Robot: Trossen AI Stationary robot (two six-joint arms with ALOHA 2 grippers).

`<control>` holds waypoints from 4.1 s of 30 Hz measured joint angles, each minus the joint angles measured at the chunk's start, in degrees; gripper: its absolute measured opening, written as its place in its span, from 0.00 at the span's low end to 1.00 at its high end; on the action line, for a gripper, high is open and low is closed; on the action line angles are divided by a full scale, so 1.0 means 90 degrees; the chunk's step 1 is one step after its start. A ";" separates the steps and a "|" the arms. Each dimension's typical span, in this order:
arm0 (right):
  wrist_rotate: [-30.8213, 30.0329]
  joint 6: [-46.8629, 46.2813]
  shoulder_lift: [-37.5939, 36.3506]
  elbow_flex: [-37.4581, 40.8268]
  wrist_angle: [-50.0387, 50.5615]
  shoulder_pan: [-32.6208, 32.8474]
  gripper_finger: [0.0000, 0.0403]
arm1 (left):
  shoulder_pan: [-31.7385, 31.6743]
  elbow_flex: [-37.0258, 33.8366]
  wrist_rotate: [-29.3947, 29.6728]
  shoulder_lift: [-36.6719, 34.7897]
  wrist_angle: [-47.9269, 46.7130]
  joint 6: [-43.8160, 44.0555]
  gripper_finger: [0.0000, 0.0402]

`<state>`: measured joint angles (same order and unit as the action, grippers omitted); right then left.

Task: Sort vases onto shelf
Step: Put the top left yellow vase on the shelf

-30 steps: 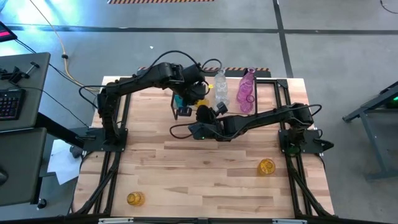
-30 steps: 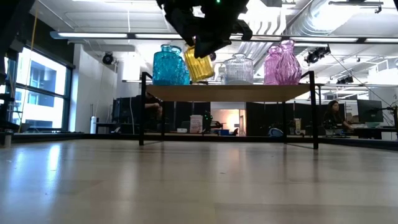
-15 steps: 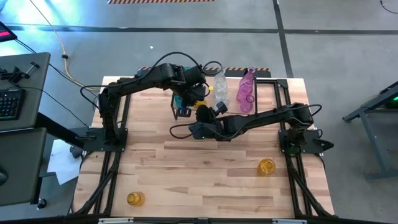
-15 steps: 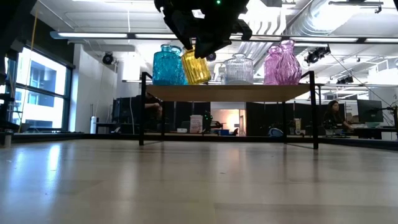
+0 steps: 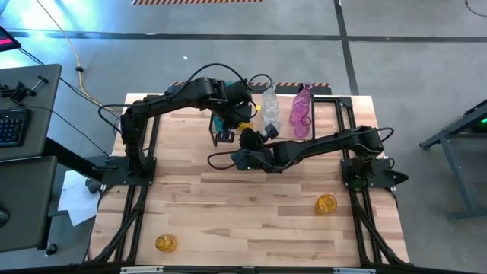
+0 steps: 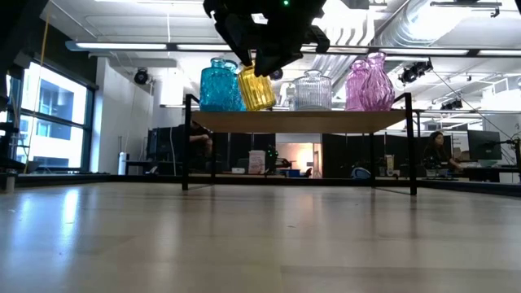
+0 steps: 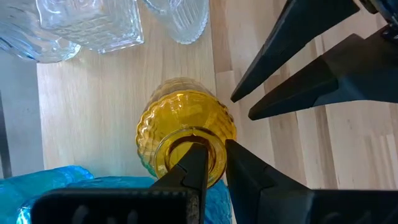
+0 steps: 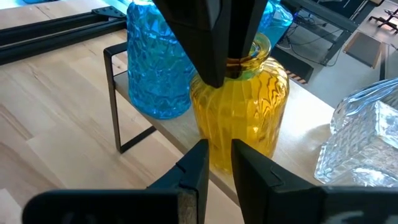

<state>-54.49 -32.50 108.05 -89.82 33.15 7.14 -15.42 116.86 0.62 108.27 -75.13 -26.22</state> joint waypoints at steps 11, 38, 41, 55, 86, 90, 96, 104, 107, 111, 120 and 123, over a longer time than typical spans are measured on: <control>0.0006 -0.0002 0.0002 0.0000 -0.0001 0.0000 0.14 | 0.0000 -0.0001 0.0008 0.0000 0.0014 0.0000 0.15; 0.0375 -0.0002 0.0005 0.0000 -0.0118 0.0002 0.14 | 0.0012 0.0773 0.0336 0.0000 0.0336 0.0019 0.16; 0.0771 0.0141 0.0005 0.0000 -0.0348 0.0002 0.14 | 0.0012 0.0934 0.0414 0.0000 0.0322 0.0075 0.16; 0.1889 0.0613 -0.0071 -0.0002 -0.0616 -0.0168 0.14 | -0.0318 0.1739 0.0246 -0.1324 0.0332 0.0870 0.16; 0.6166 0.2019 -0.0600 -0.0010 0.0165 -0.0949 0.14 | 0.1407 -0.6108 0.0299 -0.6987 0.4962 0.4937 0.16; 0.6717 0.2307 -0.0600 -0.0010 0.0141 -0.1104 0.14 | 0.1652 -0.6654 0.0292 -0.7082 0.5181 0.5335 0.16; 0.6839 0.2748 -0.0600 -0.0037 0.0170 -0.1266 0.14 | 0.1981 -0.7093 0.0392 -0.6943 0.5509 0.5750 0.16; 0.6577 0.3380 -0.0600 -0.0657 0.0513 -0.1552 0.14 | 0.2349 -0.7177 0.1034 -0.6834 0.5865 0.6031 0.16; 0.6683 0.3503 -0.0600 -0.0775 0.0817 -0.1689 0.14 | 0.2437 -0.7179 0.1137 -0.6841 0.5873 0.6130 0.16; 0.6805 0.3667 -0.0600 -0.0811 0.0955 -0.1788 0.14 | 0.2567 -0.7179 0.1406 -0.6836 0.5870 0.6244 0.16; 0.7058 0.3762 -0.0600 -0.0811 0.0883 -0.1790 0.14 | 0.2698 -0.7178 0.1726 -0.6789 0.5860 0.6346 0.16; 0.6869 0.3765 -0.0600 -0.0811 0.0880 -0.1790 0.14 | 0.2696 -0.7177 0.1748 -0.6712 0.5868 0.6361 0.16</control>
<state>7.33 1.39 102.65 -97.12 41.07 -8.97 8.84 52.27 16.35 47.86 -22.32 31.03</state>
